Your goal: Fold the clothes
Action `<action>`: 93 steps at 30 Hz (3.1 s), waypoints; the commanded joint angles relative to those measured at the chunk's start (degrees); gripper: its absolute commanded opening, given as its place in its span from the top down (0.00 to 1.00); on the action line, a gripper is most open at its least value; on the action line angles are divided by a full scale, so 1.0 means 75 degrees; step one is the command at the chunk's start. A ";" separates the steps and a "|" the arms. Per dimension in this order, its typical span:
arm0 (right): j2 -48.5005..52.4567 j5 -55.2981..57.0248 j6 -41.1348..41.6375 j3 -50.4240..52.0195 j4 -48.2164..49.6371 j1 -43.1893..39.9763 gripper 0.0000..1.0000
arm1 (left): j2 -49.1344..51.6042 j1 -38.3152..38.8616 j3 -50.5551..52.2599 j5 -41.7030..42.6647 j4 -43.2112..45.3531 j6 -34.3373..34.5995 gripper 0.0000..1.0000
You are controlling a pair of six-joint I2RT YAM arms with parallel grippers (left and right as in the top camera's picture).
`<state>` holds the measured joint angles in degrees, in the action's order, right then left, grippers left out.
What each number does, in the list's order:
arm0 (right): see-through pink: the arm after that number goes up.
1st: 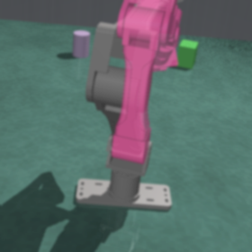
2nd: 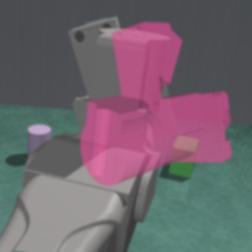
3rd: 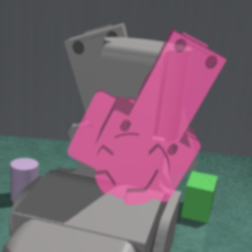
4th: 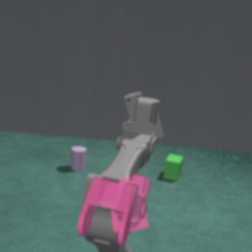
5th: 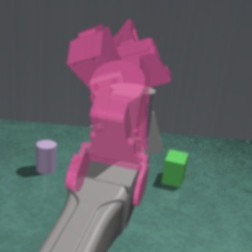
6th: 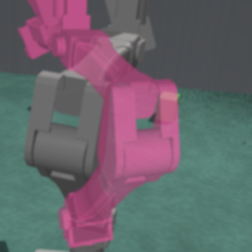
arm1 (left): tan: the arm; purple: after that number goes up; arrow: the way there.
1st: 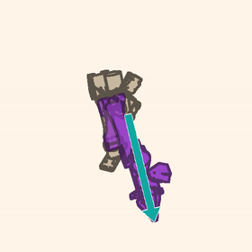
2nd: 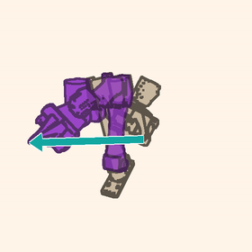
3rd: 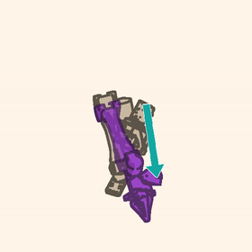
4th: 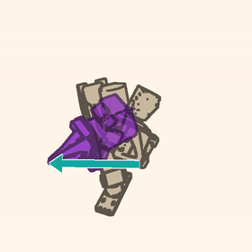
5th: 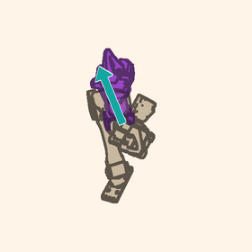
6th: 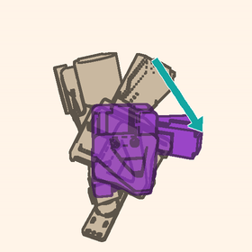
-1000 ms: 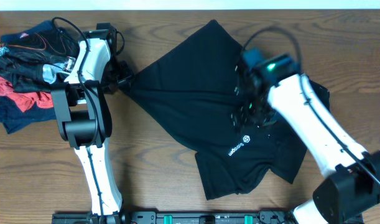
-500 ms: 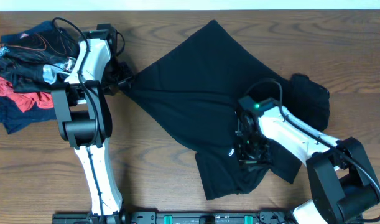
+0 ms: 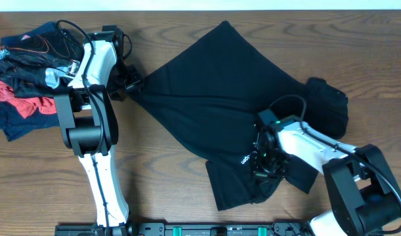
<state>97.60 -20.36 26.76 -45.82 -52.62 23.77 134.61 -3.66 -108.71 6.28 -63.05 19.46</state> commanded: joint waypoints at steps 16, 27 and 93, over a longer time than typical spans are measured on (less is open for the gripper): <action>0.0003 0.1716 -0.1381 -0.1419 0.1818 -0.3182 0.99 | -0.0090 -0.0017 -0.0154 0.0592 -0.0504 -0.0216 0.33; 0.0595 0.2232 -0.1862 -0.2486 0.2489 -0.2981 0.98 | -0.0090 0.0061 -0.0154 0.1003 -0.0799 -0.0344 0.35; -0.0525 0.2261 -0.1084 -0.5712 -0.3404 -0.0930 0.01 | -0.1099 0.1151 -0.0152 0.2215 -0.1515 -0.1798 0.37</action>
<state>92.29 -1.39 16.53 -94.32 -79.00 16.36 128.70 4.32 -108.73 22.28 -73.82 7.22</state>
